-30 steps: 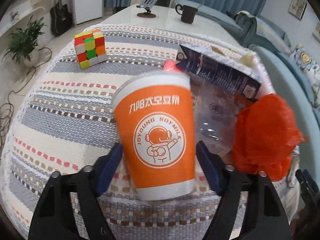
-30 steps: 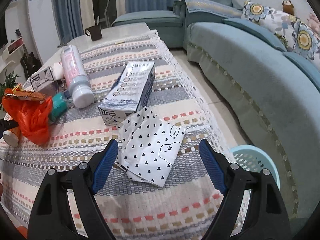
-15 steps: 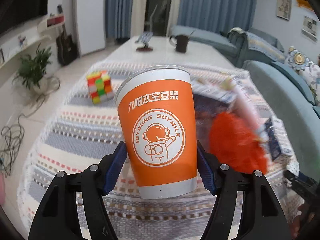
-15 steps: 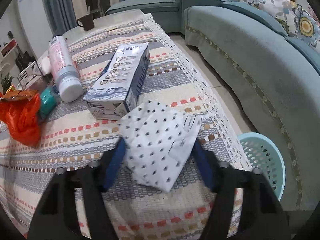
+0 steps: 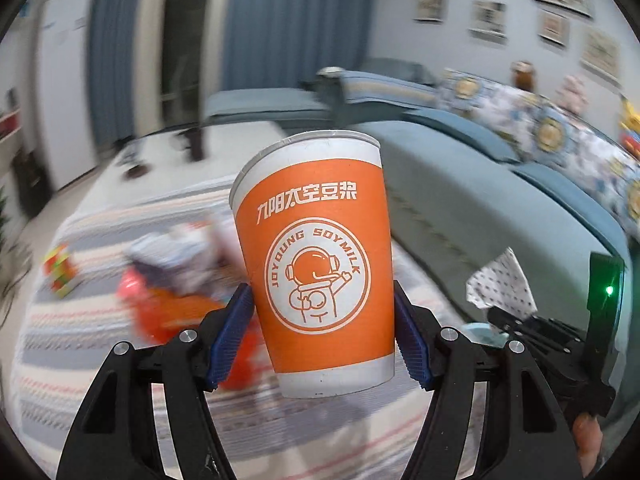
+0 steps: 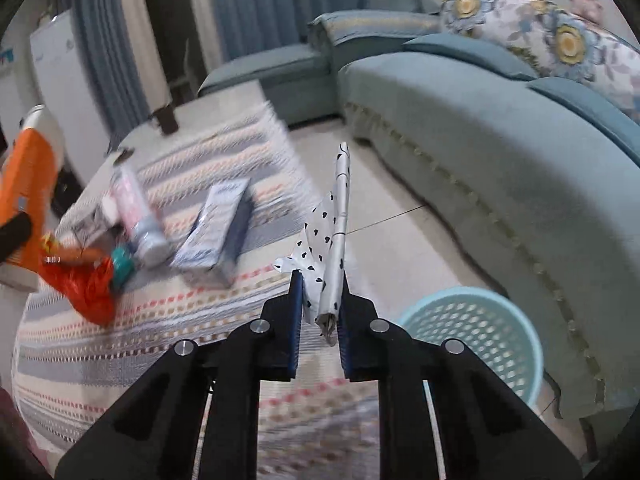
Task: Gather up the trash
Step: 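Carry both items over the blue basket and open both tools to drop them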
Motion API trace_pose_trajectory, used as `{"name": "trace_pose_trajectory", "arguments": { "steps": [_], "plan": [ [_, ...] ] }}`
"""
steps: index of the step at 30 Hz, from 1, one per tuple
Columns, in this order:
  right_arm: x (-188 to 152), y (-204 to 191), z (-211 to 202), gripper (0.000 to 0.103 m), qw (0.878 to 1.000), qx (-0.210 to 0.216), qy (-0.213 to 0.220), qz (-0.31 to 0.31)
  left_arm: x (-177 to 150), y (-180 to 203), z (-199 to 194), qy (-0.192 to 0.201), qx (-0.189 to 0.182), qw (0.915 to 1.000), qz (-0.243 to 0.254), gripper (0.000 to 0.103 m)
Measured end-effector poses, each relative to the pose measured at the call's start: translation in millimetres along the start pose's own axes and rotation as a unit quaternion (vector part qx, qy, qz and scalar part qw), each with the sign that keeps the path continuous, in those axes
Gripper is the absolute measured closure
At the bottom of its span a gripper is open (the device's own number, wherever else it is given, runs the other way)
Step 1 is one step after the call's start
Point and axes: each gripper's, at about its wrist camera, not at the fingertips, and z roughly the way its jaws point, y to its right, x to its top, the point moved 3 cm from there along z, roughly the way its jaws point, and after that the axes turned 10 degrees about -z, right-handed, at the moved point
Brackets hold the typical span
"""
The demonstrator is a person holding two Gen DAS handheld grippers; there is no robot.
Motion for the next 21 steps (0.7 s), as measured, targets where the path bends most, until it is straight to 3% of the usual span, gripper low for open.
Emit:
{"name": "trace_pose_trajectory", "arguments": {
  "steps": [7, 14, 21],
  "plan": [
    [-19, 83, -21, 0.09, 0.997, -0.056, 0.001, 0.053, -17, 100, 41, -0.041, -0.09, 0.9938, 0.051, 0.038],
    [-69, 147, 0, 0.09, 0.989, -0.084, -0.05, 0.114, -66, 148, 107, -0.133, -0.149, 0.9766, 0.08, 0.038],
    [-110, 172, 35, 0.088, 0.978, -0.083, -0.113, 0.152, -120, 168, 160, -0.213, -0.165, 0.9581, 0.098, 0.037]
  ]
}}
